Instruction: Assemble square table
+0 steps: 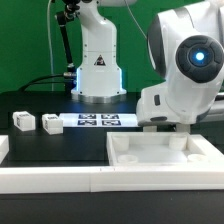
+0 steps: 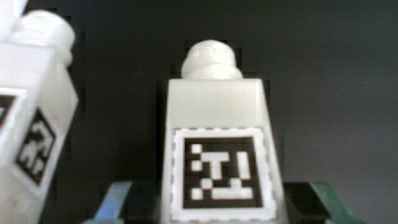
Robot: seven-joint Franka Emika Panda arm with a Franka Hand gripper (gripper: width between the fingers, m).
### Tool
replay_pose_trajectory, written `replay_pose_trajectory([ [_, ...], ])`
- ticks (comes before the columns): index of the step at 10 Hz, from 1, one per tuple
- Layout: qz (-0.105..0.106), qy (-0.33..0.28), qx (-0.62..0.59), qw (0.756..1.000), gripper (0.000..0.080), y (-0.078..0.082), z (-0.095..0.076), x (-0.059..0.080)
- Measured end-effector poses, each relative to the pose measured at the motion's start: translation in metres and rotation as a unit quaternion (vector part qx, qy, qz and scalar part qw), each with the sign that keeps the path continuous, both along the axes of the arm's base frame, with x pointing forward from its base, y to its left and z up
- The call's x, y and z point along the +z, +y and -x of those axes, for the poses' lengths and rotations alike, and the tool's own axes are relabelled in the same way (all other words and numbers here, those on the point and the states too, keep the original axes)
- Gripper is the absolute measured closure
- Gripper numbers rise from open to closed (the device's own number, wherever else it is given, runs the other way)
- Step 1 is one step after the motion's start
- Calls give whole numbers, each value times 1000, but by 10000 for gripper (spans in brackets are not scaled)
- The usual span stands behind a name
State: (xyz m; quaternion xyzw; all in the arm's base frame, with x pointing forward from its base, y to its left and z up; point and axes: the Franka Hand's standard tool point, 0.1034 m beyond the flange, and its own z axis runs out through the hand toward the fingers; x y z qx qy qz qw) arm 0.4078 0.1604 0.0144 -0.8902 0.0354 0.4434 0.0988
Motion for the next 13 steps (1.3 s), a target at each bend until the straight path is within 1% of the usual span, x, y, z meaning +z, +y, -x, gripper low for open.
replay_pose_trajectory([
  [2, -16, 0, 1, 1000, 511, -11, -20, 36],
  [3, -24, 2, 2, 1000, 511, -18, -27, 50],
  [4, -28, -10, -1, 1000, 511, -22, -36, 60],
  [5, -23, -31, -4, 999, 509, -21, -38, 54],
  [6, -23, -29, -3, 999, 509, -20, -36, 52],
  [7, -21, -47, -7, 999, 509, -20, -41, 51],
  [8, -15, -98, -14, 995, 509, -22, -50, 49],
  [9, -22, -139, -6, 990, 509, -33, -52, 56],
  [10, -17, -163, -10, 986, 509, -40, -57, 70],
  [11, -16, -182, -13, 983, 509, -44, -67, 82],
  [12, -12, -210, -18, 978, 509, -47, -78, 88],
  [13, -8, -233, -20, 972, 509, -46, -85, 92],
])
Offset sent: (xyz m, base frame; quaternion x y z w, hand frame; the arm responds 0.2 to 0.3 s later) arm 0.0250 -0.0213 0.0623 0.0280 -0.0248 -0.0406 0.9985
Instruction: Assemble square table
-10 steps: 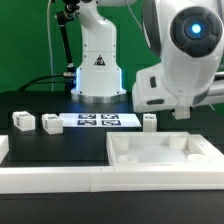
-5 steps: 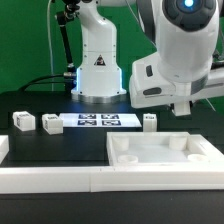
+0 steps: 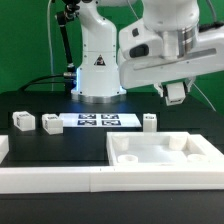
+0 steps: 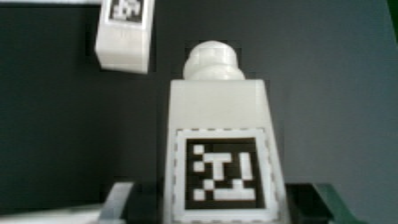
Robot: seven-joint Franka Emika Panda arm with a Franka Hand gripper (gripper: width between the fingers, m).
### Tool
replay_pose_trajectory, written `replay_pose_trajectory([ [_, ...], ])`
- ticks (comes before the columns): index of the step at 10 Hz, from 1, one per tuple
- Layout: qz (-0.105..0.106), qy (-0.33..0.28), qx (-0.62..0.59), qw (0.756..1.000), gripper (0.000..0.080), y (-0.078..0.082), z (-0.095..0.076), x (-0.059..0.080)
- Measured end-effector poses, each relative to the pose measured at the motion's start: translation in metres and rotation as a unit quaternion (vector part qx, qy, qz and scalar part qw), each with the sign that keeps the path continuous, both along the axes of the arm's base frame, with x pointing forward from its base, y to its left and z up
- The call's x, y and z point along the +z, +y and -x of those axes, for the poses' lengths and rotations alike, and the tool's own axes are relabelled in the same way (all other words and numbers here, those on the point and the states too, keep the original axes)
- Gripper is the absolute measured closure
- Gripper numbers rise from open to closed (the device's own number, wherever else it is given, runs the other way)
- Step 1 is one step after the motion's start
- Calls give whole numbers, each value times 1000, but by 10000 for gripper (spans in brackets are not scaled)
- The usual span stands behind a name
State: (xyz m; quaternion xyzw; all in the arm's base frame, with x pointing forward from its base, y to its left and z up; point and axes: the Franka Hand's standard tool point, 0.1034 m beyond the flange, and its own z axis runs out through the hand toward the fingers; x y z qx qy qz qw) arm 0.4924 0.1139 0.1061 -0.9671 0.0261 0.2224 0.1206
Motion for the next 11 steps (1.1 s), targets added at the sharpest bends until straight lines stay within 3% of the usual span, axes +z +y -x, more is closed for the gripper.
replay_pose_trajectory([
  [4, 26, -145, -22, 989, 509, -6, -14, -4],
  [8, 35, -231, -32, 972, 509, -9, -43, 20],
  [11, 51, -350, -46, 934, 509, -11, -51, 17],
])
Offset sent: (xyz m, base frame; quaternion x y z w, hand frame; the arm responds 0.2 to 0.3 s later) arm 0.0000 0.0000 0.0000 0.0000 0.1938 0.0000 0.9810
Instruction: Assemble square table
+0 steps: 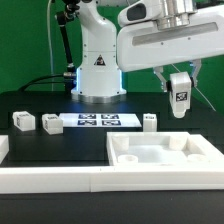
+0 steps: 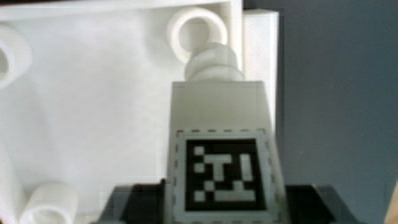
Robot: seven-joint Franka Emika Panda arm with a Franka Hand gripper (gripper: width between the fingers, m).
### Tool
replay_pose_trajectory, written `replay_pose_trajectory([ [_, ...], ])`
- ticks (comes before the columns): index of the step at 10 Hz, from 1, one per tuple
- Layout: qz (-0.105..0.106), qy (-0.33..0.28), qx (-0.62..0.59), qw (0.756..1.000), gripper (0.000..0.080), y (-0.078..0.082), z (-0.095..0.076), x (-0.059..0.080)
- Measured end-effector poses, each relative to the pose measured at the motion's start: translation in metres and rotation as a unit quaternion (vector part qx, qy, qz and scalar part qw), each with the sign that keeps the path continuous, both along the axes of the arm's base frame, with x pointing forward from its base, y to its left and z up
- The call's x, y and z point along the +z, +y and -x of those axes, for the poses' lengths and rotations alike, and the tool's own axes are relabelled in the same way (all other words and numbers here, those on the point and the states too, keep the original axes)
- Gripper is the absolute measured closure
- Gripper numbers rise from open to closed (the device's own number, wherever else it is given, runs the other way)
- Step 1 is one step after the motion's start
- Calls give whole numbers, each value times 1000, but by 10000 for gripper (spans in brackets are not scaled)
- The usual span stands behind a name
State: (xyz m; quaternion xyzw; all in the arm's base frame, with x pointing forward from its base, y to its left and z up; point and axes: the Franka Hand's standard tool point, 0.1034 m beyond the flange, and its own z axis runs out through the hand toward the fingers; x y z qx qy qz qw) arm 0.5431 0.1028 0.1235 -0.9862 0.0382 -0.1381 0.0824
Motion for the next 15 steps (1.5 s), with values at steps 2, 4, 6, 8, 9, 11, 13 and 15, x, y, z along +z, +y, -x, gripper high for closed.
replay_pose_trajectory([
  [2, 7, -60, -4, 998, 509, -4, -11, 2],
  [4, 7, -64, -5, 998, 509, -4, -14, 2],
  [6, 7, -63, -5, 998, 509, -4, -14, 0],
  [8, 21, -71, 29, 997, 509, -7, -19, -9],
  [9, 29, -76, 47, 996, 509, -10, -27, -13],
  [11, 31, -83, 51, 995, 509, -12, -36, -9],
  [13, 34, -91, 51, 994, 509, -14, -36, -11],
  [15, 55, -161, 50, 984, 509, -21, -45, -14],
])
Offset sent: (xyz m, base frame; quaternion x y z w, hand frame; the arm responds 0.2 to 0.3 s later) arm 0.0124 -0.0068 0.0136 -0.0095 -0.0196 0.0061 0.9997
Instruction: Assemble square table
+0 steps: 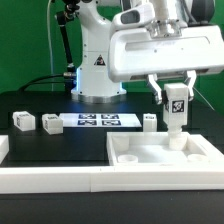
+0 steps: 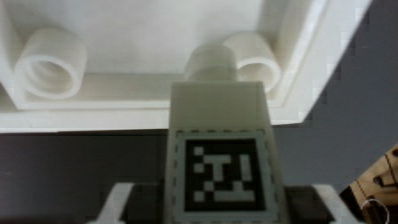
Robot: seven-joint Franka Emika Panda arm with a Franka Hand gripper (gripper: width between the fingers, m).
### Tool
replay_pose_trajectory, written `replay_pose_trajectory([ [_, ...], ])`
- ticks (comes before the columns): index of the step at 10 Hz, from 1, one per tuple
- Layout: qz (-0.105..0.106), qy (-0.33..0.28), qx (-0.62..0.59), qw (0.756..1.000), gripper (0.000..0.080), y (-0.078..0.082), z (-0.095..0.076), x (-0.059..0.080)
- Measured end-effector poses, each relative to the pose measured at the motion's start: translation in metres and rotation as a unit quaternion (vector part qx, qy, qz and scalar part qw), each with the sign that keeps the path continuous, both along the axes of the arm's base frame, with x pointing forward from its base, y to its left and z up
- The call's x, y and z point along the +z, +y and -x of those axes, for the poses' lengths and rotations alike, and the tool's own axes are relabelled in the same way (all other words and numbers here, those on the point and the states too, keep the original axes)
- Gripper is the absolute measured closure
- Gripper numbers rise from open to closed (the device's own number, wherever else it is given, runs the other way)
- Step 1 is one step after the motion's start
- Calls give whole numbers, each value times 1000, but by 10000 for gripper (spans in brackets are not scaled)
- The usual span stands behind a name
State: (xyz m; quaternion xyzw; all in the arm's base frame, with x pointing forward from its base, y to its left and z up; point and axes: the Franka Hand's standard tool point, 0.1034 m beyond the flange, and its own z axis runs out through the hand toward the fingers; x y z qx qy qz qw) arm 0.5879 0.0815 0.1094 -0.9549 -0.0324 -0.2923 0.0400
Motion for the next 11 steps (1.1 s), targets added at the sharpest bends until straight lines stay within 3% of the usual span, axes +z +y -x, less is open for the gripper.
replay_pose_trajectory([
  [1, 4, -5, 5, 1000, 509, 1, -1, -7],
  [3, 23, -3, 44, 999, 509, 6, -13, -6],
  [7, 24, 0, 46, 999, 509, 6, -12, -9],
  [11, 20, -1, 65, 998, 509, 27, -32, -8],
])
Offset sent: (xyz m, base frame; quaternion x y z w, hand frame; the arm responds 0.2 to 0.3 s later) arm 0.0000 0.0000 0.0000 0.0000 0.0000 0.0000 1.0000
